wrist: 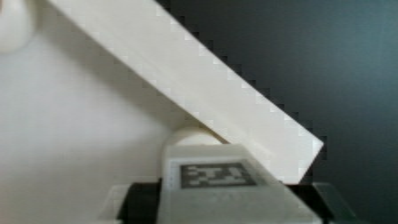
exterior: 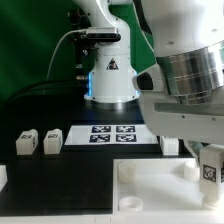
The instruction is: Assemble one leg
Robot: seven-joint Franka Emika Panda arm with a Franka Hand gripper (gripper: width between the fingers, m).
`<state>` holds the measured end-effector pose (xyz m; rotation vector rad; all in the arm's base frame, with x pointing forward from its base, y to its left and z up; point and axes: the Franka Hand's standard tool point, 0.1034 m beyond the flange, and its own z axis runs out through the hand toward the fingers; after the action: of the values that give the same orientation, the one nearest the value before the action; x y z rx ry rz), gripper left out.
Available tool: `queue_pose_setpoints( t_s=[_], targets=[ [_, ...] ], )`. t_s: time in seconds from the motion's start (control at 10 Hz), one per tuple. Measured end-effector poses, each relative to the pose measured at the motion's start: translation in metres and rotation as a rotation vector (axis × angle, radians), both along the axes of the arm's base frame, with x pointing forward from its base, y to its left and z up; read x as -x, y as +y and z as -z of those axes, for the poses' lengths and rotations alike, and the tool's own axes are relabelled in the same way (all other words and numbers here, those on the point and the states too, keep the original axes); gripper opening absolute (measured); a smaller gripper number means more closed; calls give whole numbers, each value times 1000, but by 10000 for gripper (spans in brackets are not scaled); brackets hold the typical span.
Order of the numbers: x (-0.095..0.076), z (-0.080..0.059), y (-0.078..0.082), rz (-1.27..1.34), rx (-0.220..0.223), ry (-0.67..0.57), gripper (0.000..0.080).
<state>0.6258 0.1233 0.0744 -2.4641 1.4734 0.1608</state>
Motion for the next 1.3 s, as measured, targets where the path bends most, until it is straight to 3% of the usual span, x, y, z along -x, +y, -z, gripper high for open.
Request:
queue_pose_setpoints(
  t_s=[0.2, 0.5, 0.6, 0.7, 0.8, 0.9, 1.1, 1.3],
  targets=[
    [-1, 1, 1, 232, -46, 62, 297],
    [1, 3, 4, 314, -56, 90, 297],
    [1, 3, 5, 314, -56, 91, 455],
    [1, 3, 5, 305, -55, 88, 455],
    [2, 4, 5, 241, -49, 68, 577],
    [5, 6, 8, 150, -29, 34, 636],
    [6, 0, 5, -161, 10, -24, 646],
    [6, 4, 3, -365, 22, -85, 649]
  ],
)
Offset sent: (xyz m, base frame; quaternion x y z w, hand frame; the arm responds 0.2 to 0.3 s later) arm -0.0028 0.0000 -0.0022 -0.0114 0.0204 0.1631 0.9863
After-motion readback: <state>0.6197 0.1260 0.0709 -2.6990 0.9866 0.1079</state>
